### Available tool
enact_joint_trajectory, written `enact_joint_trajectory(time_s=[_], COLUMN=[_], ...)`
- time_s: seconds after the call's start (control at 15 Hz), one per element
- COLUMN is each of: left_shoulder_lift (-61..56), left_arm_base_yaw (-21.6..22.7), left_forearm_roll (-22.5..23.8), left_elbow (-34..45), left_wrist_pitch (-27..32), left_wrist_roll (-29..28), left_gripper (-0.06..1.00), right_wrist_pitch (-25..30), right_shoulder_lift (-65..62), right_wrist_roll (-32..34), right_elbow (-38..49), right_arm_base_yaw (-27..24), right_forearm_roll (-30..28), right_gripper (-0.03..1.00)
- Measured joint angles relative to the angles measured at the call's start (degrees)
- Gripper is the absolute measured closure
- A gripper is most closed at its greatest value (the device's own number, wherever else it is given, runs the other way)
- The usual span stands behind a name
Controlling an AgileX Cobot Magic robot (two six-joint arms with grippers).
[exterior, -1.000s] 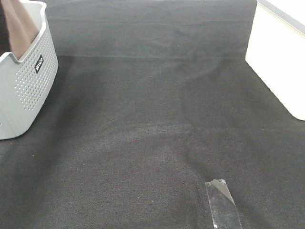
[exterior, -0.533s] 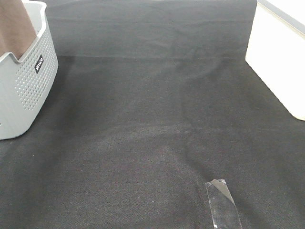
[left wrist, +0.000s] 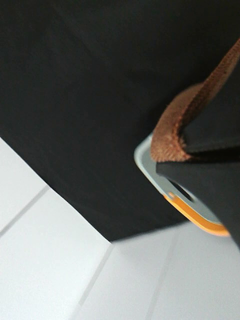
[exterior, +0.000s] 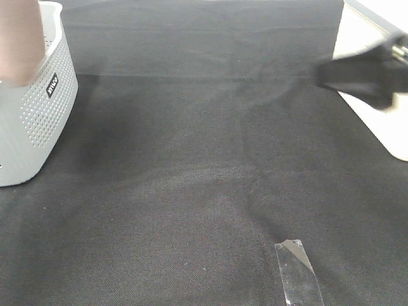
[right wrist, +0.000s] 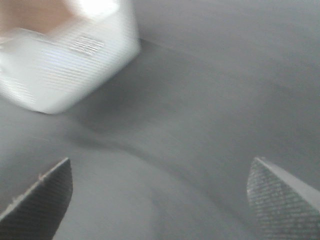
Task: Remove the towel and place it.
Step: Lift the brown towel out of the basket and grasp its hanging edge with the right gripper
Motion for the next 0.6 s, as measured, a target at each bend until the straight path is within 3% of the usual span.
enact_joint_trajectory(time_s=[0.07,0.27,0.6], left_shoulder_lift=[0.0,1.1,3.7], left_arm_base_yaw=[-1.9,-7.0,-13.6], left_forearm_roll=[-0.6,-0.7,-0.5], left_elbow=[0.0,0.0,0.0], left_wrist_pitch=[-1.9,-4.2,-5.4], left_wrist_roll=[0.0,0.0,0.2], left_gripper=[0.94,0.94,0.94], right_wrist_pitch=[2.5,6.5,11.9], right_shoulder_lift=[4.3,13.8,31.9], right_wrist_roll=[-6.5,-19.4,-26.6], right_elbow=[-1.6,-5.9,-17.6], right_arm_base_yaw=[0.0,0.0,0.0], right_forearm_roll=[5.6,14.8,18.2], right_gripper=[0.06,0.06,0.06])
